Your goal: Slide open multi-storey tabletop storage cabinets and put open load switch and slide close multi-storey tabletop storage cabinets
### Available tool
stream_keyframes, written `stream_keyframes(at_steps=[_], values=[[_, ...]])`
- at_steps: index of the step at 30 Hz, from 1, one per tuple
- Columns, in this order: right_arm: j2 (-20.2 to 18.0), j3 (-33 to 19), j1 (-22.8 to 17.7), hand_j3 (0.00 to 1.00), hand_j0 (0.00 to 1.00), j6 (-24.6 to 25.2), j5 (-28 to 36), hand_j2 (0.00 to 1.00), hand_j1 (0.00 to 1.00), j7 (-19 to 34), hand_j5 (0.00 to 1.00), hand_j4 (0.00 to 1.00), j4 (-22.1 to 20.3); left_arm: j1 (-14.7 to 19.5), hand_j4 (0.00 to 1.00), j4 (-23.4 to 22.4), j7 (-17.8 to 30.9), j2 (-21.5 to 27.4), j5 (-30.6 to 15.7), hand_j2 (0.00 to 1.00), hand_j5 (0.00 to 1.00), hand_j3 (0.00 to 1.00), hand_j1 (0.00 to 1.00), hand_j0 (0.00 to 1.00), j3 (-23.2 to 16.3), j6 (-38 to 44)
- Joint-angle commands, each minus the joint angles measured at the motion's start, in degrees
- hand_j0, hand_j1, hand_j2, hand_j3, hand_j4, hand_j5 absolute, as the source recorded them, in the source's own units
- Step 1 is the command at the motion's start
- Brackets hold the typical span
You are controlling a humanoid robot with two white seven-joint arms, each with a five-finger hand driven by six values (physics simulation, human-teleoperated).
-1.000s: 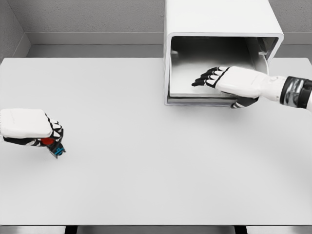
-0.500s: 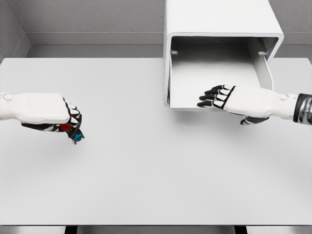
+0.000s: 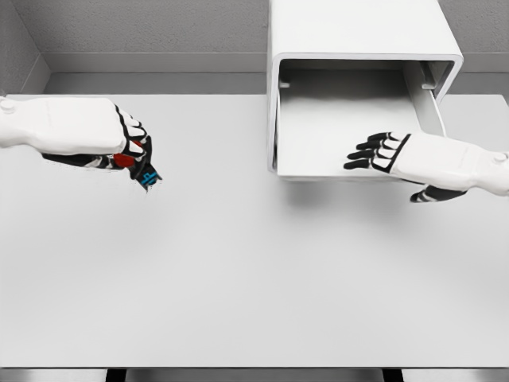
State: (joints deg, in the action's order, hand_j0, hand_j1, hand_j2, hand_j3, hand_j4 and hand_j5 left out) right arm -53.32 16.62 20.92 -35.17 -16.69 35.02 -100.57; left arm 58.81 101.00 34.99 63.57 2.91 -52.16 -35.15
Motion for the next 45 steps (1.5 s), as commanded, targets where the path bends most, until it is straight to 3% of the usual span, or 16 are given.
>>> stream_keyframes(at_steps=[1,8,13,25,31,32,35,37,39,41,42,45], values=[[-0.47,-2.21,-0.09,1.0,1.0,0.17,0.87,1.0,1.0,-0.02,1.0,1.0,-0.07,0.08,0.37,-0.02,0.01,-0.64,-1.15,0.37,0.37,0.37,0.37,0.37,0.13,0.15],[-0.47,-2.82,-1.76,1.0,1.0,0.17,0.87,1.0,1.0,-0.02,1.0,1.0,-0.07,3.42,0.37,-0.02,0.01,-2.84,-1.32,0.37,0.37,0.37,0.37,0.37,0.13,0.15],[-1.96,-3.35,-2.29,1.0,1.0,0.17,0.87,1.0,1.0,-0.02,1.0,1.0,-0.07,4.39,0.37,-0.02,0.01,-7.14,-1.24,0.37,0.37,0.37,0.37,0.37,0.13,0.15],[-3.81,-17.15,-8.79,1.0,1.0,0.17,10.88,1.0,1.0,-0.02,1.0,1.0,-0.07,11.33,0.37,-0.02,0.01,-15.58,-1.24,0.37,0.37,0.37,0.37,0.37,0.13,0.15],[-3.81,-26.55,-13.27,1.0,1.0,0.17,15.98,1.0,1.0,-0.02,1.0,1.0,-0.07,13.88,0.36,-0.1,0.01,-20.68,-0.88,0.36,0.36,0.36,0.36,0.36,-0.05,0.15],[-3.81,-28.83,-14.59,1.0,1.0,0.17,17.3,1.0,1.0,-0.02,1.0,1.0,-0.07,14.23,0.37,-0.19,0.01,-21.82,-0.62,0.37,0.37,0.37,0.37,0.37,-0.14,0.15],[-3.81,-35.78,-19.77,1.0,1.0,0.17,19.32,1.0,1.0,-0.02,1.0,1.0,0.02,14.49,0.37,-0.63,0.01,-31.39,3.42,0.37,0.37,0.37,0.37,0.37,-0.58,0.15],[-3.72,-38.68,-22.15,1.0,1.0,0.17,19.32,1.0,1.0,-0.02,1.0,1.0,0.11,15.02,0.37,-0.72,0.01,-34.47,5.26,0.37,0.37,0.37,0.37,0.37,-0.75,0.15],[-3.63,-41.05,-24.87,0.84,0.84,0.17,19.32,0.84,0.84,-0.02,0.84,0.84,0.46,15.9,0.37,-4.05,0.01,-39.13,7.9,0.37,0.37,0.37,0.37,0.37,-0.84,0.15],[-3.54,-42.2,-27.16,0.6,0.6,0.17,19.32,0.6,0.6,-0.02,0.6,0.6,0.46,17.57,0.37,-8.71,0.01,-43.35,10.89,0.37,0.37,0.37,0.37,0.37,-1.72,0.15],[-3.46,-42.29,-28.21,0.54,0.54,0.17,19.32,0.54,0.54,-0.02,0.54,0.54,0.63,17.66,0.37,-12.75,0.01,-45.81,14.75,0.37,0.37,0.37,0.37,0.37,-1.81,0.15],[-3.28,-43.16,-31.55,0.51,0.51,0.17,19.24,0.51,0.51,-0.02,0.51,0.51,0.81,17.92,0.37,-22.07,0.01,-48.71,21.96,0.37,0.37,0.37,0.37,0.37,-3.04,0.15]])
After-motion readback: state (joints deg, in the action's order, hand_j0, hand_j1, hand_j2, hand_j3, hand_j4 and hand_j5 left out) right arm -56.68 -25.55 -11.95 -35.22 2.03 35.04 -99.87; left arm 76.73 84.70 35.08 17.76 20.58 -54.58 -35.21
